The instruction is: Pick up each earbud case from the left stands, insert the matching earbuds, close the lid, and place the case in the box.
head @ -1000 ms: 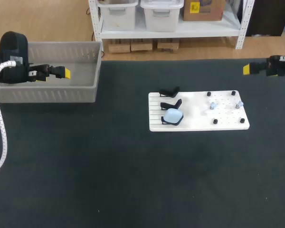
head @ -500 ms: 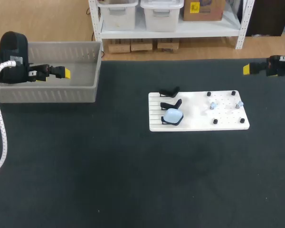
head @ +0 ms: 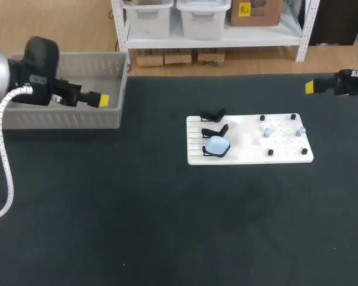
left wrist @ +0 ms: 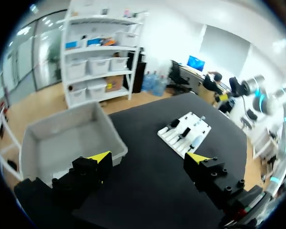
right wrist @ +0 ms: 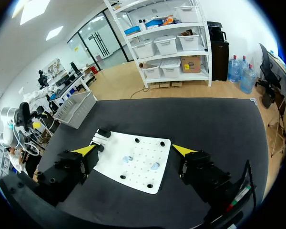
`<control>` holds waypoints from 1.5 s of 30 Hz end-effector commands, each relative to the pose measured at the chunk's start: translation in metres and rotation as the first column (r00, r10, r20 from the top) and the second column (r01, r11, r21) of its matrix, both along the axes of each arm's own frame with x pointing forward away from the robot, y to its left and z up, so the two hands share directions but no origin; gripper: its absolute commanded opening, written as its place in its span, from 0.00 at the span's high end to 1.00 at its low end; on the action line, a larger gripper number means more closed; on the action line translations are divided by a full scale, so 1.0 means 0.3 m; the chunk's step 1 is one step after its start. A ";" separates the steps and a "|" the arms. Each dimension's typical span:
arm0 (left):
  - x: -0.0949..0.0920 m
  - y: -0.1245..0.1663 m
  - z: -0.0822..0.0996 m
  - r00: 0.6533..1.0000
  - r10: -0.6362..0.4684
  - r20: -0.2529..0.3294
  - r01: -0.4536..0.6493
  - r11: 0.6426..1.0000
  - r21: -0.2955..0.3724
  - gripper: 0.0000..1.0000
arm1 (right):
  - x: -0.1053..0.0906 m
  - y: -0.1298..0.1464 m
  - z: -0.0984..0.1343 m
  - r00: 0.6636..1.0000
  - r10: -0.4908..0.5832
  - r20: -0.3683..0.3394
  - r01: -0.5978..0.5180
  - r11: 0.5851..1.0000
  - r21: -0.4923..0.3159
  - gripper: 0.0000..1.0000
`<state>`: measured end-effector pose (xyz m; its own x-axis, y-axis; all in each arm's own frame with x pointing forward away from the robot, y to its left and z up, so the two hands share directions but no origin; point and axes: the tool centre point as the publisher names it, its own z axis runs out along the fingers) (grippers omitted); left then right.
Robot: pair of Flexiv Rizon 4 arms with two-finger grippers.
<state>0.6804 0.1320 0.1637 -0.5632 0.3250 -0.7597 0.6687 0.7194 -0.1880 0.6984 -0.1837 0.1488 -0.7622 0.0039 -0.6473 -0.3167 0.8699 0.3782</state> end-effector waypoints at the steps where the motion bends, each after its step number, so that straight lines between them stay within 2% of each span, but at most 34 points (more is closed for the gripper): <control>1: 0.001 -0.010 -0.008 0.955 -0.278 0.101 0.288 0.952 -0.101 0.00 | 0.000 0.000 0.000 1.000 0.001 0.000 -0.001 1.000 0.000 0.00; 12: 0.018 -0.088 -0.036 0.872 -0.475 0.119 0.489 0.860 -0.148 0.00 | 0.000 0.000 0.000 1.000 0.001 0.000 -0.001 1.000 0.000 0.00; 28: 0.018 -0.088 -0.036 0.872 -0.475 0.119 0.489 0.860 -0.148 0.00 | 0.000 0.000 0.000 1.000 0.001 0.000 -0.001 1.000 0.000 0.00; 30: 0.019 -0.090 -0.026 0.861 -0.496 0.114 0.503 0.863 -0.052 0.00 | 0.000 0.000 0.000 1.000 0.001 0.000 -0.001 1.000 0.000 0.00; 32: 0.009 -0.118 -0.026 0.826 -0.548 0.130 0.556 0.830 -0.034 0.00 | 0.000 0.000 0.000 1.000 0.001 0.000 -0.001 1.000 0.000 0.00; 35: -0.009 -0.184 -0.051 0.762 -0.631 0.147 0.634 0.773 0.032 0.00 | 0.000 0.000 0.000 1.000 0.001 0.000 -0.001 1.000 0.000 0.00; 39: -0.029 -0.280 -0.091 0.684 -0.714 0.150 0.718 0.695 0.036 0.00 | 0.000 0.000 0.000 1.000 0.001 0.000 -0.001 1.000 0.000 0.00; 41: -0.034 -0.321 -0.113 0.658 -0.738 0.149 0.741 0.669 0.045 0.00 | 0.000 0.000 0.000 1.000 0.001 0.000 -0.001 1.000 0.000 0.00; 45: -0.040 -0.379 -0.151 0.615 -0.772 0.162 0.780 0.626 0.023 0.00 | 0.000 0.000 0.000 1.000 0.001 0.000 -0.001 1.000 0.000 0.00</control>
<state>0.6513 0.0347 0.1312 -0.0068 0.5618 -0.8273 0.9992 -0.0285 -0.0276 0.6985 -0.1836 0.1488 -0.7622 0.0037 -0.6473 -0.3168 0.8699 0.3781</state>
